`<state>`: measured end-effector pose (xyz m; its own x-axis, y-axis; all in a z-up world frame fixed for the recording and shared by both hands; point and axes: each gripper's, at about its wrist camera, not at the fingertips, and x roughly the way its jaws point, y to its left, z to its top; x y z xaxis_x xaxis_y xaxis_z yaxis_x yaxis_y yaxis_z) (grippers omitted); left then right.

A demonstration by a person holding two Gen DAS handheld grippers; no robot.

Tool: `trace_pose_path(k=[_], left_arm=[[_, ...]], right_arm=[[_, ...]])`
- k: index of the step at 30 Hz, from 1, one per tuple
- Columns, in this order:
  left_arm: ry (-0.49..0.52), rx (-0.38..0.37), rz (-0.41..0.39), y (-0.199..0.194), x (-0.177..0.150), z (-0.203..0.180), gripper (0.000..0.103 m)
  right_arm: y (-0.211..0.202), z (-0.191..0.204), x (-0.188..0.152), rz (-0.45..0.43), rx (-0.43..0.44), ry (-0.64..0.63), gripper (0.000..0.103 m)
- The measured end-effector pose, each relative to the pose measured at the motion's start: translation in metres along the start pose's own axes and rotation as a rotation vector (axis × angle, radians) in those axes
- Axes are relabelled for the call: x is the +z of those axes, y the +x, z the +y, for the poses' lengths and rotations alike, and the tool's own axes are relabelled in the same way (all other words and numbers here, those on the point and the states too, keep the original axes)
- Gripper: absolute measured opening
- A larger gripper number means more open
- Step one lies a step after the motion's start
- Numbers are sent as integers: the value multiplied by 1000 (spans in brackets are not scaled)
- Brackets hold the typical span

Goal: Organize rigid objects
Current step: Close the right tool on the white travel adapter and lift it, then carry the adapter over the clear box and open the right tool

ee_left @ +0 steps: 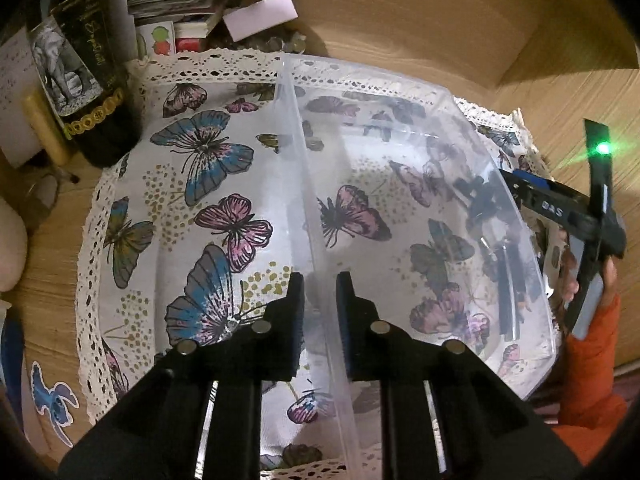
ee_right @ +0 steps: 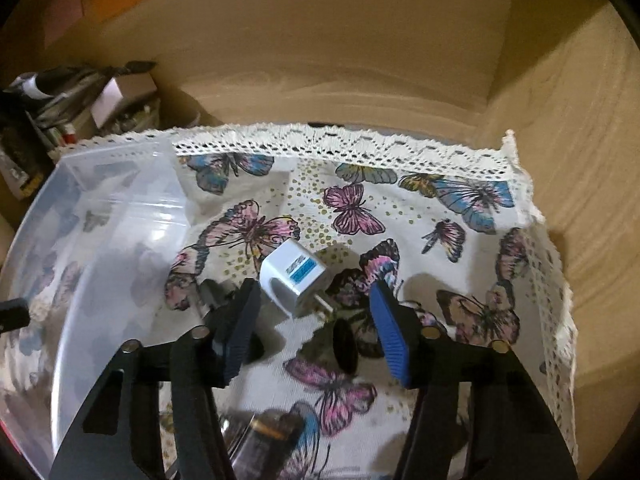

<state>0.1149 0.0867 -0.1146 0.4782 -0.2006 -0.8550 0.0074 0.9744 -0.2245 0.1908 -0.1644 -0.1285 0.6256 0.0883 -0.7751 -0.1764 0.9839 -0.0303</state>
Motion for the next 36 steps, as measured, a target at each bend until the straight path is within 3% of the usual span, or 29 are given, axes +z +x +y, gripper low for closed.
trace_pose_path(k=[4, 10, 15, 22, 27, 36], left_arm=[[7, 15, -2, -1, 1, 0, 16], [3, 16, -3, 0, 1, 1, 16], [11, 23, -7, 0, 1, 0, 16], [14, 30, -8, 1, 0, 0, 16], [17, 31, -8, 1, 0, 0, 16], [11, 30, -16, 4, -2, 1, 16]], right_arm=[[18, -2, 7, 43, 27, 0, 36], [15, -3, 9, 15, 25, 1, 35], [-11, 1, 8, -48, 37, -2, 35], [-61, 27, 6, -169, 80, -50, 35], [-74, 54, 11, -220, 119, -96, 35], [-73, 90, 14, -210, 168, -159, 35]])
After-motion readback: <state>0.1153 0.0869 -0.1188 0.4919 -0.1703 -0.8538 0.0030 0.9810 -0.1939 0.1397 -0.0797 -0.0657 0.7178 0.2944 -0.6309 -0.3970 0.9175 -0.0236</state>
